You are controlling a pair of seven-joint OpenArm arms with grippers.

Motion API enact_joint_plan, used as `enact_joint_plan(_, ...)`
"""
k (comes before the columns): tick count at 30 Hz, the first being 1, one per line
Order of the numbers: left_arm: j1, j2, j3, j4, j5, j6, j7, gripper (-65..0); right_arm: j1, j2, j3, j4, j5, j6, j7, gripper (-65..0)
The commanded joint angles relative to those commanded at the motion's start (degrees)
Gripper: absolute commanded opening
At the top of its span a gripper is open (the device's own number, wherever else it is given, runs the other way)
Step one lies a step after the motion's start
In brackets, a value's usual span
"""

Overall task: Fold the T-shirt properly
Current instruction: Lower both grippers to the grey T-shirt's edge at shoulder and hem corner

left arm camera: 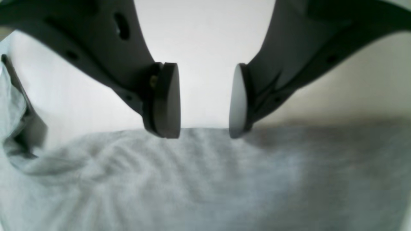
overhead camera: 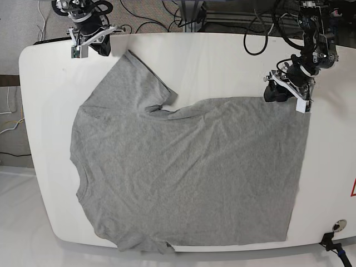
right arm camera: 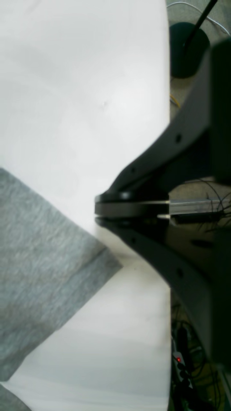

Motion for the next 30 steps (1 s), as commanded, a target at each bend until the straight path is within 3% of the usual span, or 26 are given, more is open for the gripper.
enact_joint_plan(4,-1.7,-3.6,1.7,-0.3,3.6,0.1,-2.1,-37.6,0.5,0.2,0.3,-0.1,0.0,-0.06,-0.4,-55.9)
enact_joint_plan(5,-1.9,-2.5,1.3,-1.2,2.6,0.5,-1.2,-38.8,0.5,0.1,0.2,-0.2,0.0,0.48,-0.6,-65.0)
enact_joint_plan(17,-3.4,-3.0,0.1,-4.7,2.5,0.8,-1.7,-40.1,2.3,-0.1,0.1,-0.5,-0.2,0.75,-2.1,-65.0)
enact_joint_plan(22,-1.7,-2.2,0.3,-5.8,3.9,1.1,-0.4,-39.0,4.6,-1.9,0.1,-1.4,0.3,1.0,-3.2,-64.6)
enact_joint_plan(26,-1.4,-2.2,0.2,-5.8,3.9,1.1,-0.4,-38.8,5.7,-1.9,0.3,-1.5,0.3,2.32,-3.5,-64.7)
enact_joint_plan(30,-1.2,-2.2,0.2,-5.7,3.9,1.1,-0.4,-38.8,5.8,-1.9,0.3,-1.5,0.3,2.32,-3.5,-64.7)
